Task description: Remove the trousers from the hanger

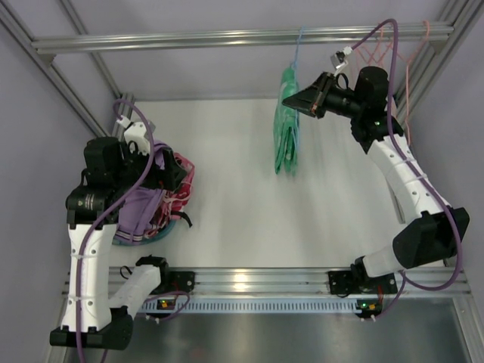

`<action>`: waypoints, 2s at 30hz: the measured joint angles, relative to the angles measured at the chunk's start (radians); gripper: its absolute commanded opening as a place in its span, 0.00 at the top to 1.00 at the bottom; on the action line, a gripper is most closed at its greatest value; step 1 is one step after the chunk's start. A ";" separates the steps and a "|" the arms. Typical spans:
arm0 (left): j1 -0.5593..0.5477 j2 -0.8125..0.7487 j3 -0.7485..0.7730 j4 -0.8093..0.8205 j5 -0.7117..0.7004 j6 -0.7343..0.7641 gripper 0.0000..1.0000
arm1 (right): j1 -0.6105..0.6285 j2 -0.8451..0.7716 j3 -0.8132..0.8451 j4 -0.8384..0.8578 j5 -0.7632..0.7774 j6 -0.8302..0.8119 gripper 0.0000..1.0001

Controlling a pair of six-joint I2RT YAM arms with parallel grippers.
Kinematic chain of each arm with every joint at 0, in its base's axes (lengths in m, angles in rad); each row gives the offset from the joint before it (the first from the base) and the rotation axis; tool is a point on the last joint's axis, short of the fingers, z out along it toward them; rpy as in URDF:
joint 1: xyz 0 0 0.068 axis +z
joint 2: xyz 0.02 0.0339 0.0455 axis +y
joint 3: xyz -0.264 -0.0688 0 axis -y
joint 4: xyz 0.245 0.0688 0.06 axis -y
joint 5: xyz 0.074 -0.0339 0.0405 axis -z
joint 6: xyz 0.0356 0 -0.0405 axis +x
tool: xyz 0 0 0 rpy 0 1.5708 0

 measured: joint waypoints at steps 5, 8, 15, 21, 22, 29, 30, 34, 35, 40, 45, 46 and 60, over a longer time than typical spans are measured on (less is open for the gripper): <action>0.001 -0.010 0.000 0.000 0.032 0.000 0.02 | 0.000 0.001 -0.016 0.053 -0.024 0.026 1.00; 0.002 -0.026 0.000 0.001 0.045 0.000 0.02 | 0.000 -0.001 -0.025 0.087 -0.035 0.043 1.00; 0.008 -0.041 -0.004 0.008 0.059 0.000 0.02 | 0.000 -0.002 -0.027 0.136 -0.035 0.060 1.00; 0.008 -0.042 -0.025 0.020 0.054 -0.019 0.02 | 0.001 -0.002 -0.024 0.181 -0.037 0.100 1.00; 0.008 -0.044 -0.035 0.026 0.052 -0.023 0.02 | 0.001 -0.002 -0.022 0.191 -0.038 0.106 1.00; 0.010 -0.093 -0.089 0.061 0.046 -0.058 0.02 | 0.001 -0.002 0.037 0.231 -0.039 0.132 1.00; 0.009 -0.101 -0.095 0.070 0.043 -0.065 0.02 | 0.001 -0.002 0.051 0.234 -0.039 0.135 1.00; 0.009 -0.128 -0.114 0.106 0.025 -0.084 0.02 | 0.001 -0.002 0.074 0.223 -0.042 0.138 1.00; 0.010 -0.135 -0.119 0.117 0.018 -0.087 0.02 | 0.001 -0.002 0.074 0.217 -0.042 0.138 1.00; 0.010 -0.173 -0.153 0.179 0.003 -0.071 0.02 | 0.011 -0.033 0.063 0.193 -0.034 0.132 1.00; 0.011 -0.235 -0.272 0.294 0.096 -0.034 0.02 | 0.039 -0.143 -0.021 0.171 -0.019 0.119 1.00; 0.011 -0.246 -0.303 0.321 0.116 -0.030 0.02 | 0.045 -0.164 -0.034 0.168 -0.019 0.118 1.00; -0.246 -0.104 -0.460 0.742 0.002 0.148 0.06 | 0.079 -0.263 -0.045 0.082 0.023 0.119 1.00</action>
